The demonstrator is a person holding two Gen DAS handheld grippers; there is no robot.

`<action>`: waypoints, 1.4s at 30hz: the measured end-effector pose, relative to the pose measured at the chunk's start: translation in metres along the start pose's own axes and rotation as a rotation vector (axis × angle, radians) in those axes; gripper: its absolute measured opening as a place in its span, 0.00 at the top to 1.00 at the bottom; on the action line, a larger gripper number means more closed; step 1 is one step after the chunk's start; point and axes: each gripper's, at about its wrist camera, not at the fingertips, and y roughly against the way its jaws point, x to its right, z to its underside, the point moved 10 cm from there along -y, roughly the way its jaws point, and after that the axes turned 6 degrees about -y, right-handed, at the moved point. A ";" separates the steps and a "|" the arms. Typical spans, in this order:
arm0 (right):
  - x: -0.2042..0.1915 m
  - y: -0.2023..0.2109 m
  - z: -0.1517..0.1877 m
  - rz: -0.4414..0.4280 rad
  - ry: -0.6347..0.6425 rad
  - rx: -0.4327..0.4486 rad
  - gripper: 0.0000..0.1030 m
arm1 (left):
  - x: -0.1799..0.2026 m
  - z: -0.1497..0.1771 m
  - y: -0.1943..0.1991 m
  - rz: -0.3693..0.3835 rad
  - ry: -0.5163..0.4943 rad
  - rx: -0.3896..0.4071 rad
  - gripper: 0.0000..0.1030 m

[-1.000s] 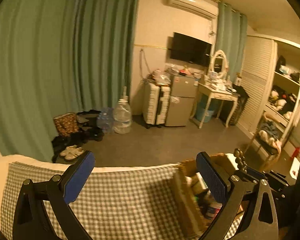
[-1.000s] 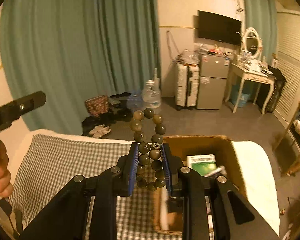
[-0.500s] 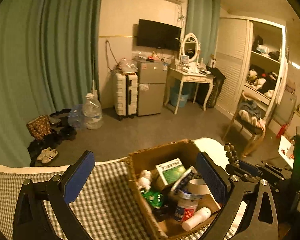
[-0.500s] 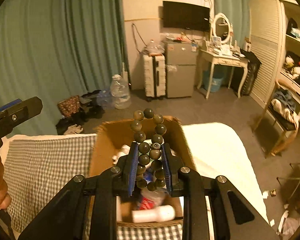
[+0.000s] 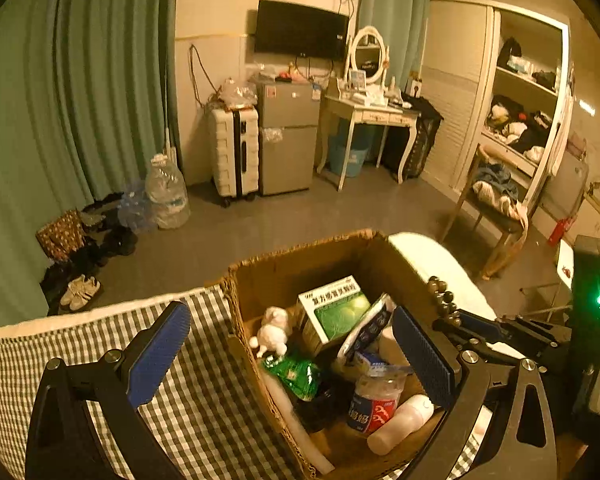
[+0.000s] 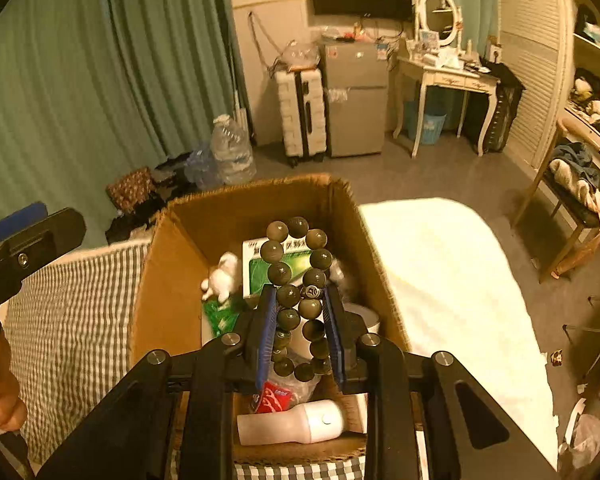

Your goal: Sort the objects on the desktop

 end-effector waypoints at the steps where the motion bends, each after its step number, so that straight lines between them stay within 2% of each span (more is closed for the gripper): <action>1: -0.002 -0.006 0.003 0.000 0.011 -0.013 0.77 | 0.000 0.003 -0.004 0.001 -0.002 -0.011 0.00; 5: -0.010 -0.028 0.022 0.013 0.045 -0.073 0.77 | -0.001 0.019 -0.023 0.011 0.004 -0.064 0.00; 12: -0.011 -0.047 0.048 0.043 0.063 -0.153 0.76 | 0.002 0.034 -0.036 -0.012 -0.028 -0.117 0.00; 19: -0.022 -0.042 0.046 0.018 0.060 -0.135 0.76 | -0.005 0.023 -0.022 -0.028 -0.027 -0.091 0.00; 21: -0.027 -0.033 0.040 0.015 0.068 -0.115 0.70 | -0.007 0.016 -0.015 -0.034 -0.027 -0.074 0.00; 23: -0.027 -0.023 0.033 0.029 0.047 -0.091 0.43 | -0.011 0.009 -0.005 -0.058 -0.034 -0.053 0.00; 24: -0.028 -0.018 0.029 0.033 0.033 -0.071 0.39 | -0.013 0.006 0.000 -0.066 -0.037 -0.045 0.00; 30: -0.036 0.019 0.005 0.030 0.015 0.026 0.35 | -0.028 -0.020 0.041 -0.099 -0.012 0.028 0.00; 32: -0.036 0.033 -0.005 0.018 -0.014 0.059 0.19 | -0.033 -0.030 0.058 -0.114 0.000 0.059 0.00; 34: -0.035 0.050 -0.014 0.012 -0.048 0.108 0.13 | -0.037 -0.037 0.071 -0.125 0.011 0.078 0.00; 42: -0.038 0.108 -0.046 0.027 -0.082 0.259 0.00 | -0.056 -0.057 0.131 -0.151 0.047 0.162 0.00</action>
